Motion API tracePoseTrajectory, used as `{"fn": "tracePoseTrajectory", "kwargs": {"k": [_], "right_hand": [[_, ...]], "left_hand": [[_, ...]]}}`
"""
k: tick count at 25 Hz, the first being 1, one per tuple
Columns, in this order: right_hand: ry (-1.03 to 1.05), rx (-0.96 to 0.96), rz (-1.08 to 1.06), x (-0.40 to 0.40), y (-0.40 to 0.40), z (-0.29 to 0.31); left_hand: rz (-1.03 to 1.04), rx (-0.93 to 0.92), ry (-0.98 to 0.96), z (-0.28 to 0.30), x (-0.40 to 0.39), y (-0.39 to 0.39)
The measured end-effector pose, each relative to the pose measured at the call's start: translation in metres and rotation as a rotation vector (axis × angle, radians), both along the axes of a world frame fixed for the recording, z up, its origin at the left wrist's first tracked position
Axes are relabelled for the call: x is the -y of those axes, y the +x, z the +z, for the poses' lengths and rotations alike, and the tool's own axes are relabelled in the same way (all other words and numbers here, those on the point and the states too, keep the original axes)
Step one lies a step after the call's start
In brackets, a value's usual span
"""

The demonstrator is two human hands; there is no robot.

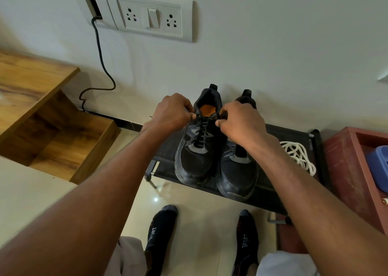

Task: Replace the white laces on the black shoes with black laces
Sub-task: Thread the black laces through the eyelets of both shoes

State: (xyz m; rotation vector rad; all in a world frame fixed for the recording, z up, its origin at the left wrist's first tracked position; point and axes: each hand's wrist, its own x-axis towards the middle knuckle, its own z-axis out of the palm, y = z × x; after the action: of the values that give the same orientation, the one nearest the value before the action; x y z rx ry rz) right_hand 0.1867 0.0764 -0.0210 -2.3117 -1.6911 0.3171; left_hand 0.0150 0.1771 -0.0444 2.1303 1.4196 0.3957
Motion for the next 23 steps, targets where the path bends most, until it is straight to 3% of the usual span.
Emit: {"fn": "tracePoseTrajectory", "kwargs": {"k": [10, 14, 18, 23], "right_hand": [[0.004, 0.082, -0.114, 0.002, -0.006, 0.005], [0.064, 0.294, -0.018, 0.008, -0.001, 0.017], [0.129, 0.18, 0.072, 0.003, -0.016, 0.011], [-0.014, 0.089, 0.016, 0.002, -0.026, -0.005]], "left_hand": [[0.059, -0.056, -0.046, -0.011, -0.001, -0.012], [-0.014, -0.016, -0.097, -0.001, -0.002, -0.008], [-0.042, -0.032, -0.084, 0.001, 0.001, 0.004], [-0.034, -0.036, -0.058, 0.0, 0.004, 0.011]]}}
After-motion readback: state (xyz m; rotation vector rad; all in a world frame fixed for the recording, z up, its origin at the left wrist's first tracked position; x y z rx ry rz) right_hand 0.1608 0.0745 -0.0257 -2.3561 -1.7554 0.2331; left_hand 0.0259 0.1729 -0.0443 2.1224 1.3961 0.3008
